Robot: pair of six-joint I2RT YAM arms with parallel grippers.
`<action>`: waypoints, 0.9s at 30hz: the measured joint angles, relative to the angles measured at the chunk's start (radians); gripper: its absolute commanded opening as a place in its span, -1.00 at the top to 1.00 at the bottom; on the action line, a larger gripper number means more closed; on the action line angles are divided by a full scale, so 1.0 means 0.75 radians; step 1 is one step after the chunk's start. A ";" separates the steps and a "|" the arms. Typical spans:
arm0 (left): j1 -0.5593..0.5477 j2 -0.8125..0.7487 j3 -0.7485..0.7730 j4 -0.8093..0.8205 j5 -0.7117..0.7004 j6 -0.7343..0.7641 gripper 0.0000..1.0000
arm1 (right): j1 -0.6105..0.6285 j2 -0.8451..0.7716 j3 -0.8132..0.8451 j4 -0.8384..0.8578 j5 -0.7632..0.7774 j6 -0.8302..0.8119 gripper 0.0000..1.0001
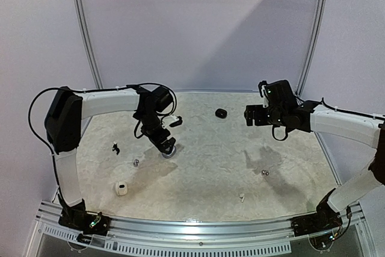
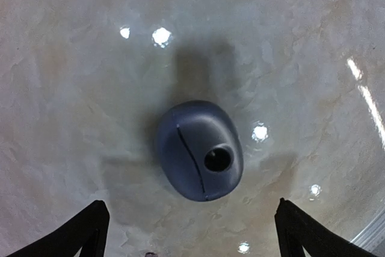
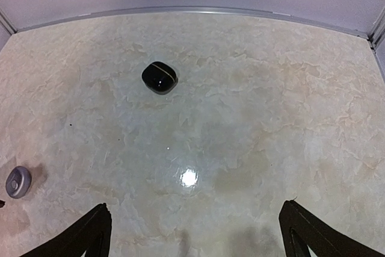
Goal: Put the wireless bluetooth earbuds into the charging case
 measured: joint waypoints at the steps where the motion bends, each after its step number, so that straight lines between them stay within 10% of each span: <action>1: -0.007 0.016 0.006 0.002 0.003 -0.005 -0.71 | 0.012 0.008 0.000 -0.009 0.011 0.013 -0.98; 14: -0.031 0.185 0.040 0.061 -0.046 -0.037 -0.20 | 0.072 0.087 0.014 -0.065 0.082 0.132 -0.98; 27: -0.034 0.165 0.003 0.120 -0.067 0.054 0.83 | 0.072 0.164 0.140 -0.141 0.073 0.126 -0.98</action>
